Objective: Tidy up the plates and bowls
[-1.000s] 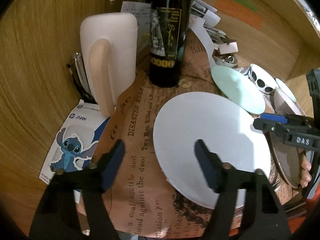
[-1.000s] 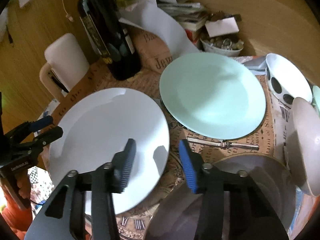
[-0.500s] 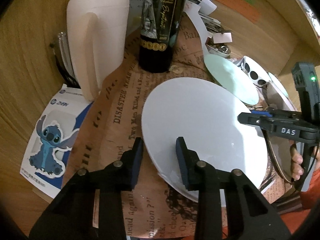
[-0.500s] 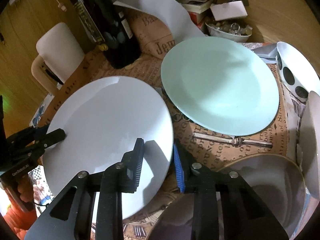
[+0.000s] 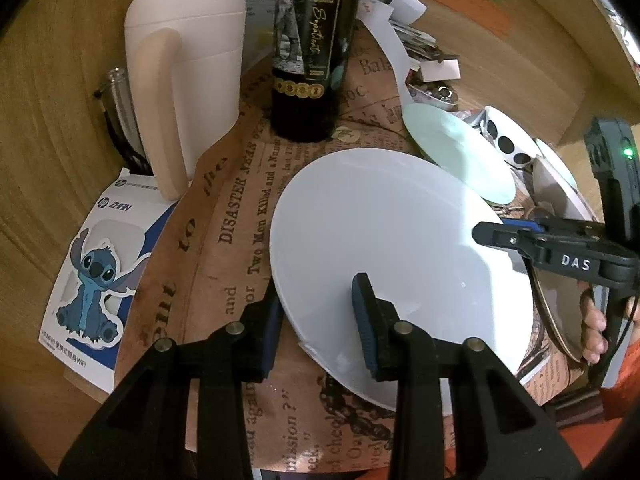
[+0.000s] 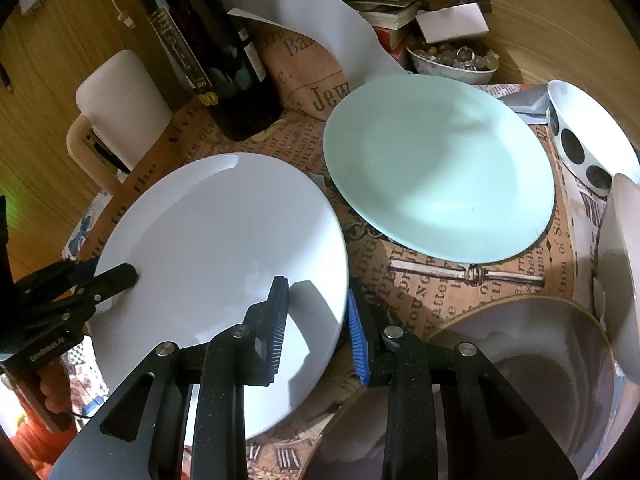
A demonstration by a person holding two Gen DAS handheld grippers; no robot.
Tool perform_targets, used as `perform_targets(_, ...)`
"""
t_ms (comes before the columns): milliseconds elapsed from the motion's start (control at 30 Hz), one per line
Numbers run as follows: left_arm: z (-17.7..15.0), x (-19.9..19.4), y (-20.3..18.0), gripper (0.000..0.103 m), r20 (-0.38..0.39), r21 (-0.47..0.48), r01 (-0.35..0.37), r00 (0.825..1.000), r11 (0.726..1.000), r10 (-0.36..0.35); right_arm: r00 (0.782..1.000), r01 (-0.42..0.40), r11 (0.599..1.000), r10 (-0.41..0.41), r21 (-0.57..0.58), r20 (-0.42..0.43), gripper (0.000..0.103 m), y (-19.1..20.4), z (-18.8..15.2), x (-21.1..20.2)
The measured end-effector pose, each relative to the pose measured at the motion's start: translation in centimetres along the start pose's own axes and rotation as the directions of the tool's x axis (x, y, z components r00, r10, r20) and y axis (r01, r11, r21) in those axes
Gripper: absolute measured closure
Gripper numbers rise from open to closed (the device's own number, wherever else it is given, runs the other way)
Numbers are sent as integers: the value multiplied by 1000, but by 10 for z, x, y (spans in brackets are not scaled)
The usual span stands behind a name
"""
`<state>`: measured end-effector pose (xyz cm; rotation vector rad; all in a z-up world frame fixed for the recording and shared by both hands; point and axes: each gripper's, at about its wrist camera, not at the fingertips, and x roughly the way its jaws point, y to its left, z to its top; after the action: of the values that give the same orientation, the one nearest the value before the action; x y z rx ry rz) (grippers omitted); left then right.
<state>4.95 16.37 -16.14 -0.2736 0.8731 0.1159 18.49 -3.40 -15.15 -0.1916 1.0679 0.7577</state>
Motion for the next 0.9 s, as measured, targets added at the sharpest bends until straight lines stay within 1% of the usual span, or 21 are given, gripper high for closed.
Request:
perform_targets(167, 1, -1, -1, 69, -2, -16, -10, 1000, 1000, 10, 1000, 1, 1000, -1, 3, 22, 77, -1, -3, -7)
perform_targets(400, 4, -8, -8, 69, 20, -9, -19, 1000, 1000, 19, 998, -15, 999, 13, 34, 64, 77, -5, -5, -18)
perform_targets(667, 13, -17, -17, 69, 70, -19, -17, 997, 1000, 18, 992, -15, 999, 8, 52, 128, 77, -6, -4, -36)
perform_targets(900, 22, -25, -35, 69, 111, 5, 5, 994, 1000, -6, 982, -6, 997, -8, 74, 191, 77, -17, -7, -61)
